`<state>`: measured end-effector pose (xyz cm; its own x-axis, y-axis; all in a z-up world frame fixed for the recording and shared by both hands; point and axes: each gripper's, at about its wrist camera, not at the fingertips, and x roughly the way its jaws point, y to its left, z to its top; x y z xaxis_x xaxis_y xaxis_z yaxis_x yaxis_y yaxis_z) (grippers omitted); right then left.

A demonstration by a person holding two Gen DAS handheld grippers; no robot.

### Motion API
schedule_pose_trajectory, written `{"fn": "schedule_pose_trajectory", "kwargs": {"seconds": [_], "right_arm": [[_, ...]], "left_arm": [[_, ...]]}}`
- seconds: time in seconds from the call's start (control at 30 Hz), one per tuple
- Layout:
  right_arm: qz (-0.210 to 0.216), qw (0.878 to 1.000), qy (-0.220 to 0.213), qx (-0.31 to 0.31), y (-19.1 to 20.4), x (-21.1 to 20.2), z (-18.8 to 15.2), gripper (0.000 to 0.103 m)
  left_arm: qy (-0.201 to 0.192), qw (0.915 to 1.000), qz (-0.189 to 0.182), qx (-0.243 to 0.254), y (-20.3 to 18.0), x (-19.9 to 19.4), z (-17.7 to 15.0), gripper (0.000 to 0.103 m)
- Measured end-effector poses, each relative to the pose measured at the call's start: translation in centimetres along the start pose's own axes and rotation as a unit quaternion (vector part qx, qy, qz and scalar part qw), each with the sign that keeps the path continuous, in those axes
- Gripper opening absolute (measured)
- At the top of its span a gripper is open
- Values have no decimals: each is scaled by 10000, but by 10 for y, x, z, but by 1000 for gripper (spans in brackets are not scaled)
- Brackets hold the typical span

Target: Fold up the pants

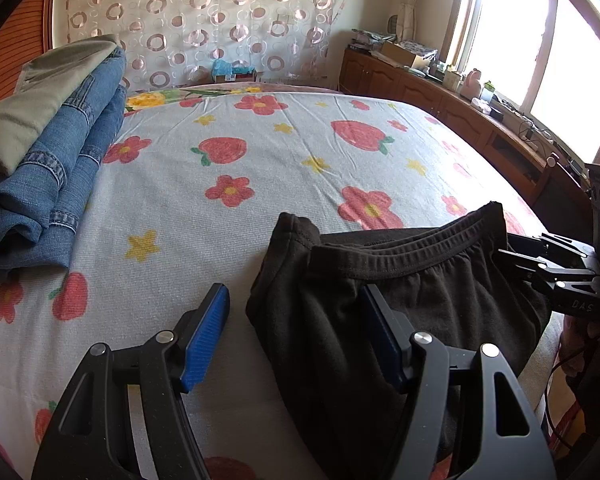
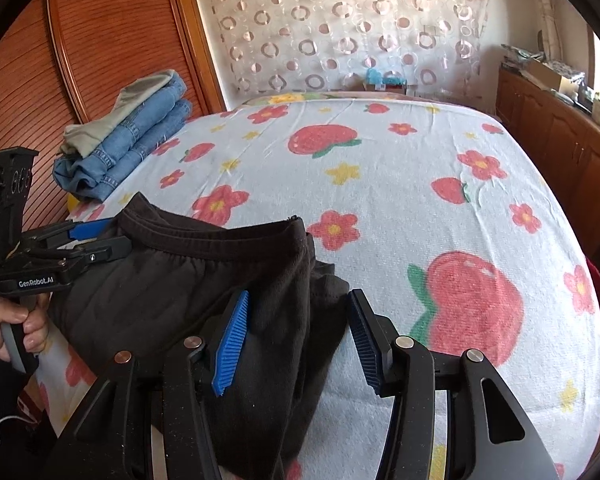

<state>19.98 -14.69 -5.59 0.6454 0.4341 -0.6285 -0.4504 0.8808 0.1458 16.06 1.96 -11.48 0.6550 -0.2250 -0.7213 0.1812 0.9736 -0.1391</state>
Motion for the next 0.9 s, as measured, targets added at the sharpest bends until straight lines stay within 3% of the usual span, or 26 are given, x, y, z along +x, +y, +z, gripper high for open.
{"fn": "schedule_pose_trajectory", "kwargs": {"seconds": [0.3, 0.6, 0.83, 0.87, 0.9], "right_arm": [[53, 9999, -105, 70, -2, 2, -5, 52], [-31, 9999, -120, 0, 2, 1, -5, 52], [-37, 9999, -117, -20, 0, 1, -4, 52], [-43, 9999, -117, -26, 0, 1, -4, 52], [-45, 9999, -116, -28, 0, 1, -4, 52]], "left_arm": [[93, 9999, 35, 71, -1, 1, 2, 68], [387, 9987, -162, 271, 2, 10, 19, 68], [395, 9985, -284, 258, 4, 14, 21, 68], [374, 9985, -292, 261, 4, 14, 20, 67], [341, 9985, -326, 271, 5, 12, 19, 59]]}}
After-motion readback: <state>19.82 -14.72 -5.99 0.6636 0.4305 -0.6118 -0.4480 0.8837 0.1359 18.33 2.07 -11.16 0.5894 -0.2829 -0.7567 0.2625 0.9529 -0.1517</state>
